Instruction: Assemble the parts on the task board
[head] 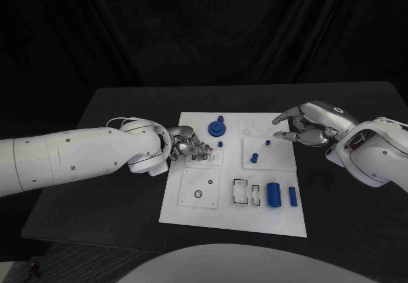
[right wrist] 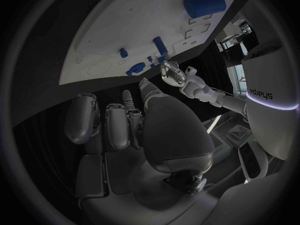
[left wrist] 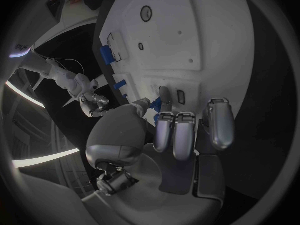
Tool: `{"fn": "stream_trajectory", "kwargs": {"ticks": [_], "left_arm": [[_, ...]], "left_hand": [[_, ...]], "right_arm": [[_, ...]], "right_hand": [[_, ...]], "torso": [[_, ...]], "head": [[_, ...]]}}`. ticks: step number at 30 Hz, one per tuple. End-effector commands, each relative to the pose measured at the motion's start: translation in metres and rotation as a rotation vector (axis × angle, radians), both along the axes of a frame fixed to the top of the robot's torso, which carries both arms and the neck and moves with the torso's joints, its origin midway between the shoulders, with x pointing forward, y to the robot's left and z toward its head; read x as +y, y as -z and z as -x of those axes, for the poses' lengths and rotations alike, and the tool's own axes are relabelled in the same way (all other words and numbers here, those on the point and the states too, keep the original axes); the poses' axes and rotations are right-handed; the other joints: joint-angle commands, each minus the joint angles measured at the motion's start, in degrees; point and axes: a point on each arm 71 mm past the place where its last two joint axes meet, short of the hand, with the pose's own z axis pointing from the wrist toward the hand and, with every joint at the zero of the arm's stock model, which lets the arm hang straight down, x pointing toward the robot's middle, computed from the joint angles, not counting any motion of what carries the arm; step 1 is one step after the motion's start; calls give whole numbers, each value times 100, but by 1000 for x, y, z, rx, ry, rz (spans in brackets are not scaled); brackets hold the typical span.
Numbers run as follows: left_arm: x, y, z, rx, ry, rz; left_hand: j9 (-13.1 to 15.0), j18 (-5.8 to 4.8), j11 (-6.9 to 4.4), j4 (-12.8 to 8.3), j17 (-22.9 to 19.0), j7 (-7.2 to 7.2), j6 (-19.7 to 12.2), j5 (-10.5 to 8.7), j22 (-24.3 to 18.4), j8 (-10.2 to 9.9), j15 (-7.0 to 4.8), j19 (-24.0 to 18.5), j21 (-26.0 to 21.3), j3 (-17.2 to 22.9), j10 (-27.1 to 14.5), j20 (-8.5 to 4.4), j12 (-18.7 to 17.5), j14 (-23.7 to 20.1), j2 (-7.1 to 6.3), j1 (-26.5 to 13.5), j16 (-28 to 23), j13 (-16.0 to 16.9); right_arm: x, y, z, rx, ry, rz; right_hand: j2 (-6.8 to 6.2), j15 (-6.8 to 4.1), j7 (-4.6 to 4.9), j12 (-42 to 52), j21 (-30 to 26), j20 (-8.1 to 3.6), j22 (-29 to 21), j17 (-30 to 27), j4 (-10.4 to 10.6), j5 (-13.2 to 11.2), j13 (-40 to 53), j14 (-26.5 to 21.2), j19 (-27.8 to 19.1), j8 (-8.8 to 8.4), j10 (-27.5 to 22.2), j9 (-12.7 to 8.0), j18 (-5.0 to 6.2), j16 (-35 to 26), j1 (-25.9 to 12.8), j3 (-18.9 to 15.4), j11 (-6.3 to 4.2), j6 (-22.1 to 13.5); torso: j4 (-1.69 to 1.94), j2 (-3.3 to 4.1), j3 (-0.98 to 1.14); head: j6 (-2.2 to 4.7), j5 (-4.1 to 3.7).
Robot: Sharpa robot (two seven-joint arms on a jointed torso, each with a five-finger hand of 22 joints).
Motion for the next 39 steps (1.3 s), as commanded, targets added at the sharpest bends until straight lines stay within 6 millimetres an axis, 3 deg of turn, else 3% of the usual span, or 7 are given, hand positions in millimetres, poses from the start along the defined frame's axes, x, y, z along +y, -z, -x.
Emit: {"fn": "stream_trajectory", "kwargs": {"ticks": [1,8,16,21,27,32,39], "left_arm": [[-2,2,2,20,28,1],[-2,3,3,28,34,-3],[0,2,3,18,31,7],[1,-2,6,-7,17,28],[4,-17,8,-60,0,57],[4,-46,-2,-77,52,33],[1,-82,-22,44,181,-93]], "left_hand": [[160,95,-38,29,1214,-37,-48,40,474,161,-45,12,-27,-95,280,-54,-22,444,16,99,-24,1201],[429,93,-72,8,1227,-78,-106,226,504,424,-74,30,-36,-212,285,-82,-19,452,67,286,-18,1204],[516,90,-84,-29,1225,-87,-158,360,521,493,-85,40,-41,-271,285,-94,-20,451,30,387,-20,1202],[551,78,-87,18,1250,-89,-162,100,565,525,-92,85,-7,-430,314,-101,5,467,-49,389,-8,1226],[551,65,-103,21,1309,-106,-121,42,608,537,-107,137,39,-532,363,-112,50,501,-108,416,18,1269],[533,62,-112,25,1327,-108,-137,-19,622,508,-118,158,50,-610,381,-124,65,512,-132,451,26,1283],[451,50,-119,6,1465,-119,-64,-452,668,412,-128,207,68,-836,477,-138,159,582,-86,675,86,1379]], "right_arm": [[-1,1,0,-1,12,-1],[-1,1,0,0,12,-1],[-1,1,0,1,13,0],[-3,1,0,-1,17,-2],[-4,0,1,-2,20,-2],[-4,0,1,-3,22,-2],[-4,1,0,-2,24,-1]], "right_hand": [[60,32,2,-18,-37,5,885,-10,-41,40,321,219,-31,-31,-42,-9,62,-25,9,5,-1,45],[66,33,3,-23,-49,5,882,-18,-54,66,314,219,-34,-34,-43,-13,64,-32,20,13,0,50],[74,33,5,-28,-56,5,881,-26,-66,93,308,220,-35,-37,-44,-16,64,-37,32,23,1,55],[75,33,5,-26,-59,5,880,-24,-68,98,311,221,-35,-38,-42,-17,65,-36,33,24,1,56],[74,34,6,-27,-57,5,881,-27,-68,101,310,221,-34,-39,-42,-18,64,-38,30,23,2,56],[73,34,7,-29,-61,5,880,-27,-68,101,307,221,-35,-39,-44,-18,65,-38,29,22,2,56],[72,35,9,-25,-55,5,882,-29,-61,100,312,222,-32,-41,-39,-20,63,-39,14,16,3,58]], "torso": [[1,-4,3],[-8,-4,3],[-4,-1,3],[-1,-2,3],[-5,-2,2],[1,2,-1],[-12,-7,8]], "head": [[-1,1],[-1,16],[-1,10],[-1,9],[-1,-5],[-1,-51],[-1,-84]]}}
